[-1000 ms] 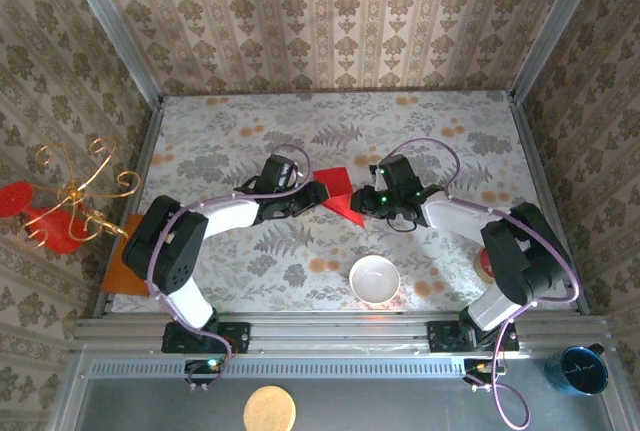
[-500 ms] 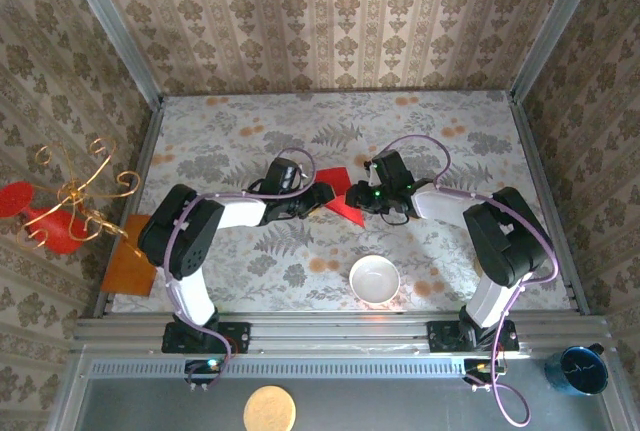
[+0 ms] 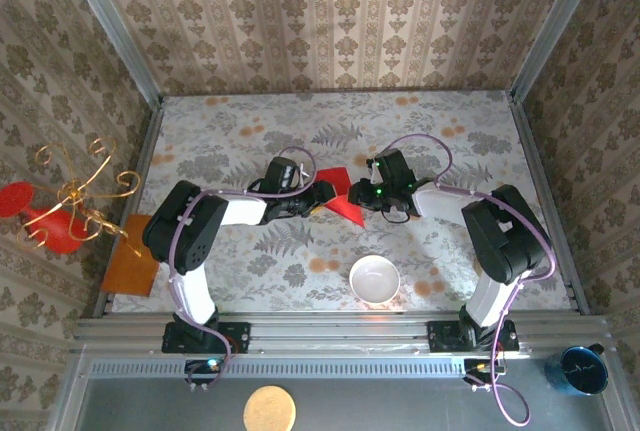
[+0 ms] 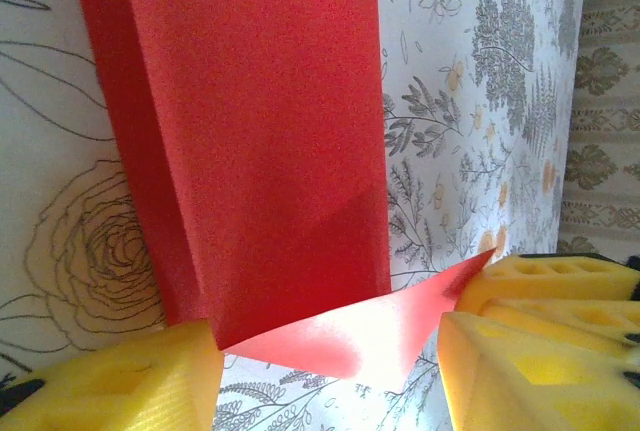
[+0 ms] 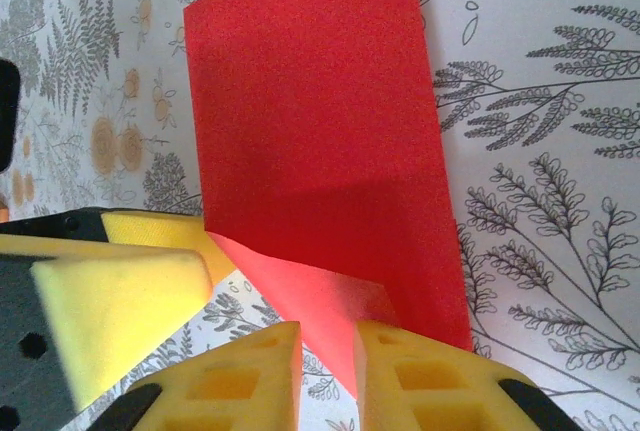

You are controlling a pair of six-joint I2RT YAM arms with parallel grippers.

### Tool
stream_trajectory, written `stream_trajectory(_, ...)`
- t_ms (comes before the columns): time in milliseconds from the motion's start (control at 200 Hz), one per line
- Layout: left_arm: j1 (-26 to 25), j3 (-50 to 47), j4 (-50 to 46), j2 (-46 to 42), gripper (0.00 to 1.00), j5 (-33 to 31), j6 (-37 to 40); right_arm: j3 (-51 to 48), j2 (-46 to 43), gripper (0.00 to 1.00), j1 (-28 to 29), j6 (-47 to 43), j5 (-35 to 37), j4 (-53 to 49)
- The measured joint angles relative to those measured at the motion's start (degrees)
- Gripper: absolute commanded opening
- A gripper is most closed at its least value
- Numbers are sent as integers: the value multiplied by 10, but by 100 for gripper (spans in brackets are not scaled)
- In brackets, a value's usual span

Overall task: Fold a paper plane with a square sheet of paper (pick it up from the middle)
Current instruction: Fourth fold the wing at the center of the table.

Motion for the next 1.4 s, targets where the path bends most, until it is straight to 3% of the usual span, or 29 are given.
stream_trajectory(715,0,24,34,37,41,59,3,0,37,17,-12,-2,-15,5)
stream_trajectory(1401,21,44,28,48,13,63,2,2,51,18,-17,-7,-26,9)
